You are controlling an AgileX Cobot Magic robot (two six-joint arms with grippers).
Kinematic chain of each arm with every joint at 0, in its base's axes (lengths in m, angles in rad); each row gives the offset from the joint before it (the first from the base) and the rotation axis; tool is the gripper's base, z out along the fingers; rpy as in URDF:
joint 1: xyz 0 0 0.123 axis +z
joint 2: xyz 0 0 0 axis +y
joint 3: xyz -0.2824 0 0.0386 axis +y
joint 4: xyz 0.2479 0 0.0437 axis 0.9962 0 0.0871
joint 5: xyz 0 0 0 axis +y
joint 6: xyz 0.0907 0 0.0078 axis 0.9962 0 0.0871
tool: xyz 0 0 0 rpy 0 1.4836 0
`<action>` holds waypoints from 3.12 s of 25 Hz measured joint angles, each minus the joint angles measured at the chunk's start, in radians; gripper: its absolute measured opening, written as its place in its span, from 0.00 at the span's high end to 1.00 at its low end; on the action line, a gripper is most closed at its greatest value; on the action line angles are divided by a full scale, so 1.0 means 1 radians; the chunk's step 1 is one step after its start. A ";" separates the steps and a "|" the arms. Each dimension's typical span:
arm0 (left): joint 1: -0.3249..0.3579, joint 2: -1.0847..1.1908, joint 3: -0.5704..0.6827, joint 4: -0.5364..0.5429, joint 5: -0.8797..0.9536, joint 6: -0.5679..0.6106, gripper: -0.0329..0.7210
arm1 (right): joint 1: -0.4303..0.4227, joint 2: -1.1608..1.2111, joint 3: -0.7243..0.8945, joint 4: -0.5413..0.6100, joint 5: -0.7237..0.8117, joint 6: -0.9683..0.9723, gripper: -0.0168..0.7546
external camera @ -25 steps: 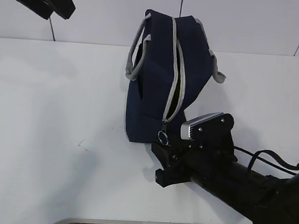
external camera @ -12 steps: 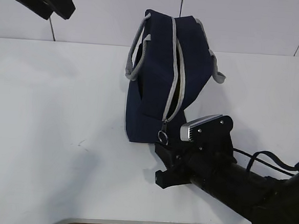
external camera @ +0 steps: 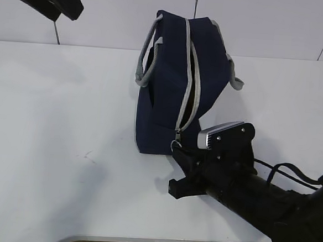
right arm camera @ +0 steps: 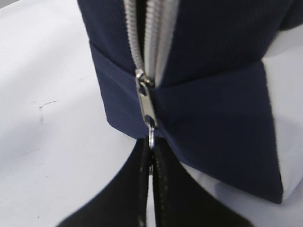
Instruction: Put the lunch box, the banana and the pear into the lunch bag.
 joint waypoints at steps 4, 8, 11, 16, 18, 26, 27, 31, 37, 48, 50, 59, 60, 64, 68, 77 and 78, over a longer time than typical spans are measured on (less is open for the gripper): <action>0.000 0.000 0.000 -0.008 0.000 0.000 0.54 | 0.000 0.000 0.000 -0.008 -0.004 0.002 0.98; 0.000 0.000 0.000 -0.024 0.000 0.000 0.54 | 0.000 -0.042 0.023 -0.025 -0.004 0.002 0.98; 0.000 0.000 0.000 -0.030 0.000 0.000 0.54 | 0.000 -0.106 0.033 -0.031 0.011 0.002 0.98; 0.000 0.000 0.000 -0.041 0.000 0.000 0.55 | 0.000 -0.209 0.037 -0.039 0.074 0.002 0.98; 0.000 0.000 0.000 -0.049 0.000 0.000 0.55 | 0.000 -0.259 0.037 -0.043 0.102 0.002 0.98; 0.000 0.000 0.000 -0.064 0.000 0.000 0.55 | 0.000 -0.449 0.036 -0.045 0.267 0.002 0.98; 0.000 0.000 0.000 -0.067 0.000 0.000 0.55 | 0.000 -0.464 0.026 -0.045 0.290 0.002 0.98; 0.000 0.000 0.000 -0.068 0.000 0.000 0.56 | 0.000 -0.492 -0.041 -0.047 0.377 0.002 0.98; 0.000 0.000 0.000 -0.068 0.000 0.000 0.56 | 0.000 -0.494 -0.188 -0.049 0.536 0.002 0.98; -0.071 -0.004 0.143 0.008 -0.002 0.017 0.56 | 0.000 -0.483 -0.425 -0.044 0.784 -0.042 0.98; -0.100 -0.004 0.163 0.038 -0.002 0.024 0.56 | 0.000 -0.469 -0.461 -0.033 0.813 -0.044 0.98; -0.145 -0.004 0.233 0.075 -0.165 0.046 0.56 | 0.000 -0.443 -0.558 0.037 0.891 -0.045 0.98; -0.145 -0.004 0.241 0.075 -0.198 0.048 0.56 | 0.000 -0.443 -0.560 0.047 0.893 -0.045 0.98; -0.145 -0.004 0.285 0.073 -0.336 0.063 0.56 | 0.000 -0.439 -0.574 0.110 0.912 -0.045 0.98; -0.145 -0.004 0.354 0.035 -0.448 0.114 0.56 | 0.000 -0.439 -0.594 0.164 0.938 -0.045 0.98; -0.145 0.003 0.429 -0.195 -0.692 0.345 0.50 | 0.000 -0.439 -0.602 0.213 0.951 -0.045 0.98; -0.145 0.007 0.429 -0.210 -0.709 0.353 0.48 | 0.000 -0.439 -0.602 0.213 0.953 -0.045 0.98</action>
